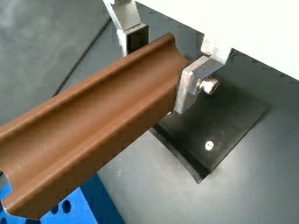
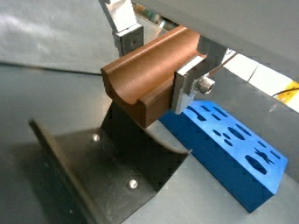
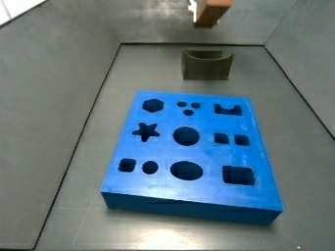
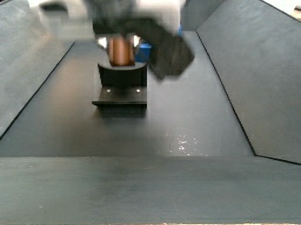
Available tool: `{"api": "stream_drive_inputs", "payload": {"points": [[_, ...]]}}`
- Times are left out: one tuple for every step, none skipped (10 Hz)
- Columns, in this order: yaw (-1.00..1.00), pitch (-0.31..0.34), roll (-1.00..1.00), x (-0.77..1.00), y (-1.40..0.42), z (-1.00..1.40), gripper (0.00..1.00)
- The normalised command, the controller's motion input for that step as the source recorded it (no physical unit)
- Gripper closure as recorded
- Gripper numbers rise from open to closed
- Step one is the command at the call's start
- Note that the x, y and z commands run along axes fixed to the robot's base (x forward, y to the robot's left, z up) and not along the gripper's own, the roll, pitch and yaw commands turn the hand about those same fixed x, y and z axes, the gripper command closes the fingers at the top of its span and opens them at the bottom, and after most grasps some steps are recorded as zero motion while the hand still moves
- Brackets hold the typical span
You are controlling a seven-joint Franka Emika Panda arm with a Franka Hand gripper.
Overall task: Pick up the arch object. Move up. Place the arch object on the fixture. Regrasp the arch object. Move to above the board. Insert the arch object.
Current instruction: Place the arch object on the fixture.
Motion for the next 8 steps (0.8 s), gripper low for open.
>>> {"api": "stream_drive_inputs", "payload": {"points": [[-0.19, 0.035, -0.88, 0.16, 0.1, -1.0, 1.0], [-0.17, 0.017, -0.72, 0.17, 0.11, -1.0, 1.0], [-0.14, 0.008, -0.5, 0.19, 0.12, -1.0, 1.0], [-0.13, 0.007, -0.39, 0.2, 0.12, -1.0, 1.0], [-0.1, 0.007, -0.25, 0.18, 0.11, -0.87, 1.0], [-0.09, 0.001, -0.2, 0.14, 0.09, -0.66, 1.0], [-0.08, -0.007, -0.17, 0.11, 0.07, -0.39, 1.0], [-0.07, -0.013, -0.16, 0.1, 0.06, -0.28, 1.0]]}}
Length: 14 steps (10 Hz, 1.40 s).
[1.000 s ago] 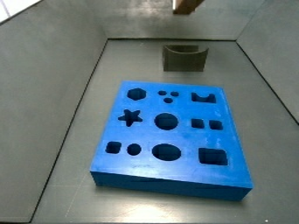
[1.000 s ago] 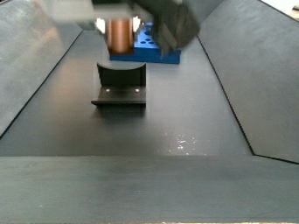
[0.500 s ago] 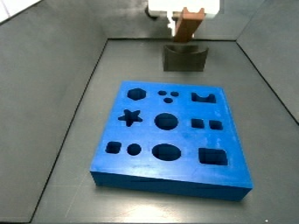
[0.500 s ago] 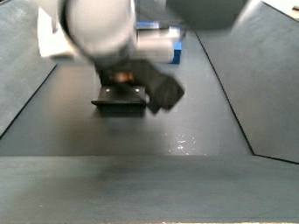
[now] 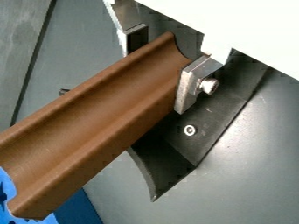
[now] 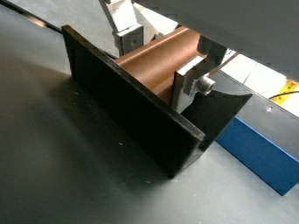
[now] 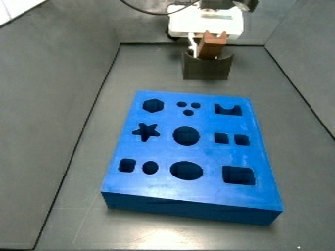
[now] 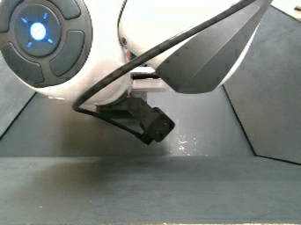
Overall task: Pick up the arch object. Move up. Place the arch object on the fixture. Regrasp the arch object. Move to above the board. Insert the arch object.
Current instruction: Place the arch object on the fixture, then regrasp the arch object.
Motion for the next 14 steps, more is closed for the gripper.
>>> {"api": "stream_drive_inputs", "payload": {"points": [[-0.05, -0.009, -0.12, 0.07, 0.05, -0.25, 1.0], [-0.05, -0.009, -0.12, 0.07, 0.05, -0.25, 1.0], [0.0, 0.0, 0.0, 0.0, 0.0, 0.0, 0.0], [0.01, 0.001, -0.07, 0.0, 0.0, 1.0, 0.0], [0.02, 0.005, -0.07, -0.01, 0.0, 1.0, 0.0], [0.02, 0.01, -0.05, -0.02, 0.01, 1.0, 0.0], [0.03, 0.013, -0.02, -0.03, 0.0, 1.0, 0.0], [0.03, 0.021, 0.01, -0.03, 0.0, 1.0, 0.0], [0.02, 0.032, 0.03, -0.04, 0.0, 0.88, 0.0], [0.02, 0.043, 0.04, -0.04, 0.0, 0.7, 0.0], [0.02, 0.051, 0.04, -0.04, 0.0, 0.58, 0.0], [0.01, 0.07, 0.04, -0.03, 0.0, 0.28, 0.0], [0.01, 0.067, 1.0, 0.0, -1.0, 0.88, 0.0], [0.01, 0.065, 1.0, 0.0, -1.0, 0.83, 0.0]]}}
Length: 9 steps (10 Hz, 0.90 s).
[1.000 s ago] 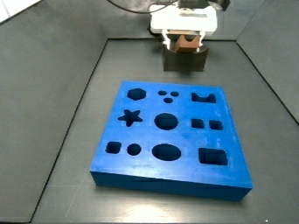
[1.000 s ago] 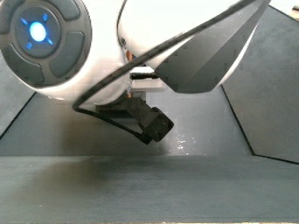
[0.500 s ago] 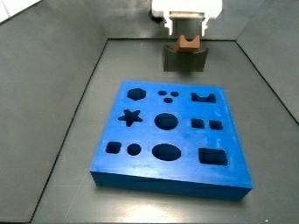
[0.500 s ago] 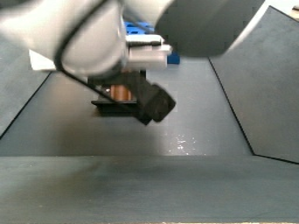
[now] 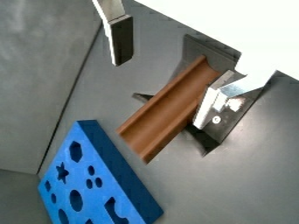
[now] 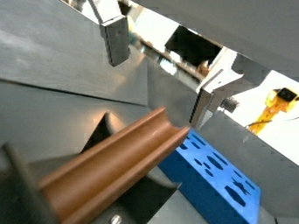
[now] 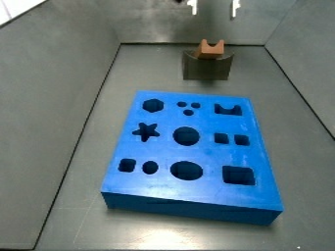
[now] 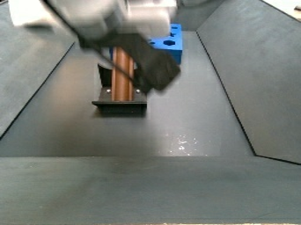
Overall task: Pick up the arch object. Move up. Place the arch object on the fixture. Regrasp the arch object. Move to above the board. Insert the arch object.
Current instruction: Regrasp the arch object.
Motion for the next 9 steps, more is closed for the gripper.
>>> {"api": "stream_drive_inputs", "payload": {"points": [[0.01, 0.053, 1.0, -0.03, -1.0, 0.78, 0.0], [0.01, 0.045, 1.0, -0.05, -1.0, 0.73, 0.0], [0.01, 0.042, 1.0, -0.05, -1.0, 0.69, 0.0], [0.01, 0.038, 1.0, -0.06, -1.0, 0.58, 0.0], [0.01, 0.035, 1.0, -0.06, -1.0, 0.47, 0.0], [0.01, 0.032, 1.0, -0.05, -0.87, 0.33, 0.0], [0.01, 0.03, 1.0, -0.05, -0.74, 0.25, 0.0], [0.01, 0.024, 1.0, -0.03, -0.4, 0.09, 0.0], [0.01, 0.021, 1.0, -0.03, -0.27, 0.05, 0.0]]}}
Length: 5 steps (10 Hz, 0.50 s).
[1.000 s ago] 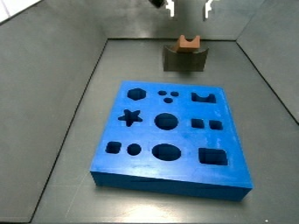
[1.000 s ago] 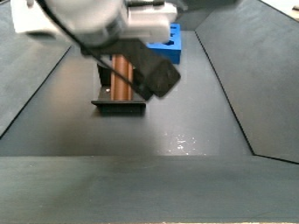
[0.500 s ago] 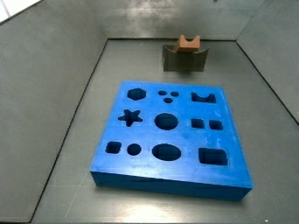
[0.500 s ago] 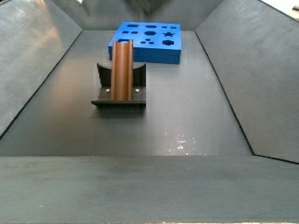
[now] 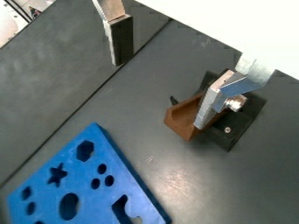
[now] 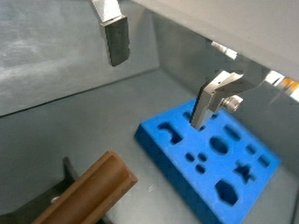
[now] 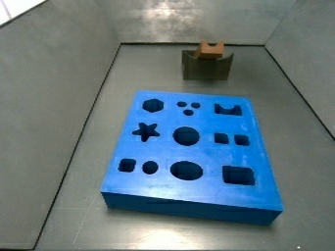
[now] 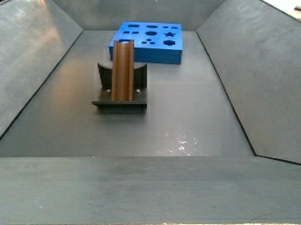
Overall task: Pick up the arch object. Move up. Place the arch object on the fixture. Regrasp the arch object. Move to above the board. Insert the arch object.
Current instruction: Regrasp the arch object.
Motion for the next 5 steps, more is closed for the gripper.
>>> {"api": "stream_drive_inputs", "payload": {"points": [[0.01, 0.015, 1.0, -0.03, -0.04, 0.03, 0.0], [0.01, 0.012, 1.0, -0.02, -0.03, 0.02, 0.0], [0.01, 0.009, 1.0, -0.01, -0.04, 0.01, 0.0], [0.01, 0.007, 1.0, 0.0, -0.03, 0.01, 0.0], [0.02, 0.007, 1.0, 0.0, -0.02, 0.01, 0.0]]}}
